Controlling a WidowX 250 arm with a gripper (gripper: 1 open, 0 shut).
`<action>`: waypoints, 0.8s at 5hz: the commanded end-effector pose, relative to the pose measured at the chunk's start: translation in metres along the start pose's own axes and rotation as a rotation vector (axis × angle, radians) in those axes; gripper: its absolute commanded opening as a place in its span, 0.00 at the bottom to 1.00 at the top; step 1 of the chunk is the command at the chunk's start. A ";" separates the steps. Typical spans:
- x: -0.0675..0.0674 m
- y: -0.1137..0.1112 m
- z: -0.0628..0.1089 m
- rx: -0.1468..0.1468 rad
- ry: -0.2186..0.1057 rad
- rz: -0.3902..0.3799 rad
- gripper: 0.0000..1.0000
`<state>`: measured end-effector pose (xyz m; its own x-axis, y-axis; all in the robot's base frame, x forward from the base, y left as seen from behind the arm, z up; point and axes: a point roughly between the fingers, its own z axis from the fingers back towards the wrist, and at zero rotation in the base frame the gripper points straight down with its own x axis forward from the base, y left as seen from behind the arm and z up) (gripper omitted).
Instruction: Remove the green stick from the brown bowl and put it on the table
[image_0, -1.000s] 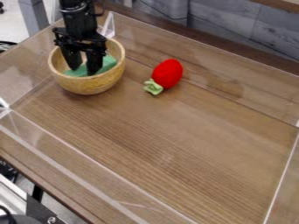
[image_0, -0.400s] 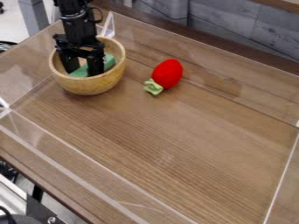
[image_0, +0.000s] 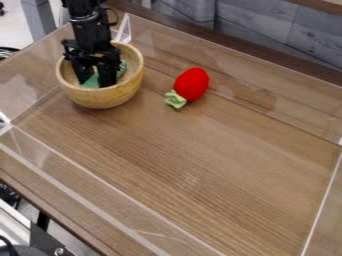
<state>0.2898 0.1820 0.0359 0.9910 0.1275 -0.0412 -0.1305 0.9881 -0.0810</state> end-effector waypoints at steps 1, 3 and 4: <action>0.002 0.003 0.043 0.018 -0.100 0.017 0.00; 0.001 -0.011 0.089 -0.009 -0.189 0.026 0.00; 0.000 -0.031 0.103 -0.021 -0.218 0.008 0.00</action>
<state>0.2954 0.1603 0.1217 0.9798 0.1599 0.1203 -0.1446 0.9813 -0.1269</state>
